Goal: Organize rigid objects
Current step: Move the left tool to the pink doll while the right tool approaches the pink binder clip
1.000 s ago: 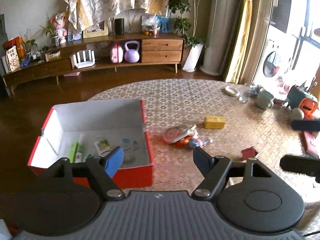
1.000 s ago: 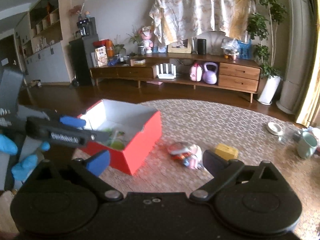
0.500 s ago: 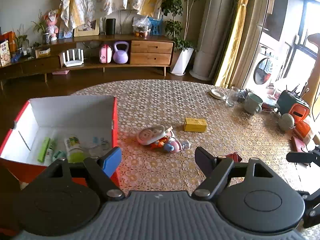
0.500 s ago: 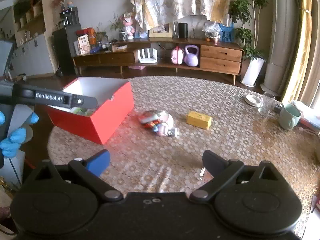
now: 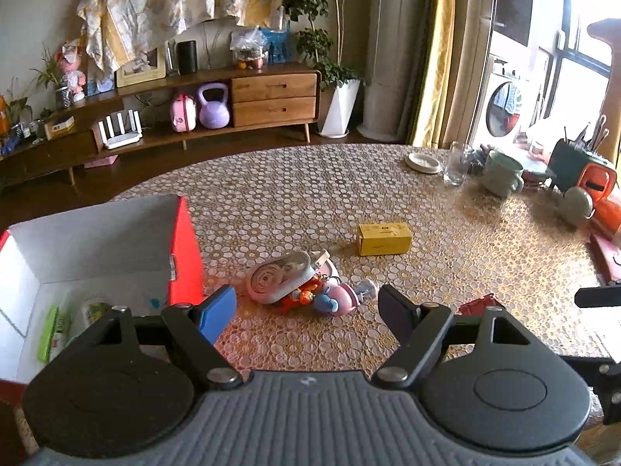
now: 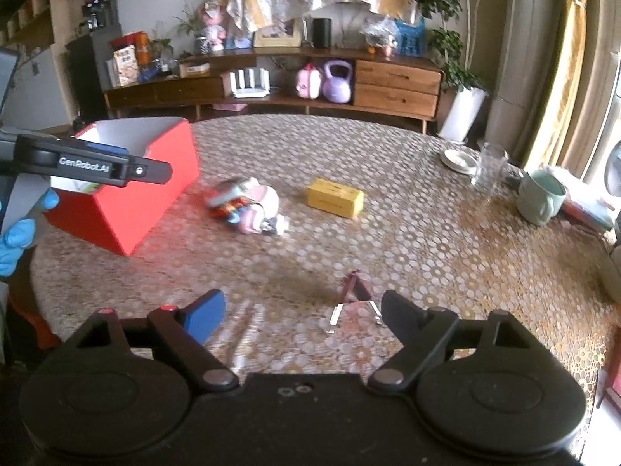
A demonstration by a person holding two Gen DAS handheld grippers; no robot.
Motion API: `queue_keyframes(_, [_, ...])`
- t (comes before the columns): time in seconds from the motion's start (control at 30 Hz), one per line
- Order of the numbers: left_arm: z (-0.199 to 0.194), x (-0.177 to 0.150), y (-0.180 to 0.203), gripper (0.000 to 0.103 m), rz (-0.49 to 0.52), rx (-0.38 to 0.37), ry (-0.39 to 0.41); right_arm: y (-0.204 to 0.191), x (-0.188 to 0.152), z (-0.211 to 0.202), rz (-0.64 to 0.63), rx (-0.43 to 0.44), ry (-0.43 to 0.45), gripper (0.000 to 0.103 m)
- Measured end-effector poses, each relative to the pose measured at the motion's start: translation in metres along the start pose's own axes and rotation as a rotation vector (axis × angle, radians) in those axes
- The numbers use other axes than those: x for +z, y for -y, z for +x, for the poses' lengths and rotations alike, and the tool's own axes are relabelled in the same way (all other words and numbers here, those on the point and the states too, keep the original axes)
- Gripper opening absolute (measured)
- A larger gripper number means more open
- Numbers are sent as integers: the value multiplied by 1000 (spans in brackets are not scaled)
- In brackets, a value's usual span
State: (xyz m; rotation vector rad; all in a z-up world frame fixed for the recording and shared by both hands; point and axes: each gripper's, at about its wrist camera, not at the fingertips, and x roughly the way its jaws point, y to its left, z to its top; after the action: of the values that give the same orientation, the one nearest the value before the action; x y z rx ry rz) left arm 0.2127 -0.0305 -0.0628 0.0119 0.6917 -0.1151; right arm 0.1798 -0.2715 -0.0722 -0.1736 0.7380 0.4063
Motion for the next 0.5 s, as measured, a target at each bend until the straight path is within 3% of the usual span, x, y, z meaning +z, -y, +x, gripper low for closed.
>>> queue_keyframes(0.27, [49, -17, 25, 80, -3, -17, -39, 21, -2, 39, 18, -18, -40, 76])
queue_keyframes(0.5, [92, -20, 42, 80, -45, 21, -52, 28, -1, 69, 3, -25, -60, 75])
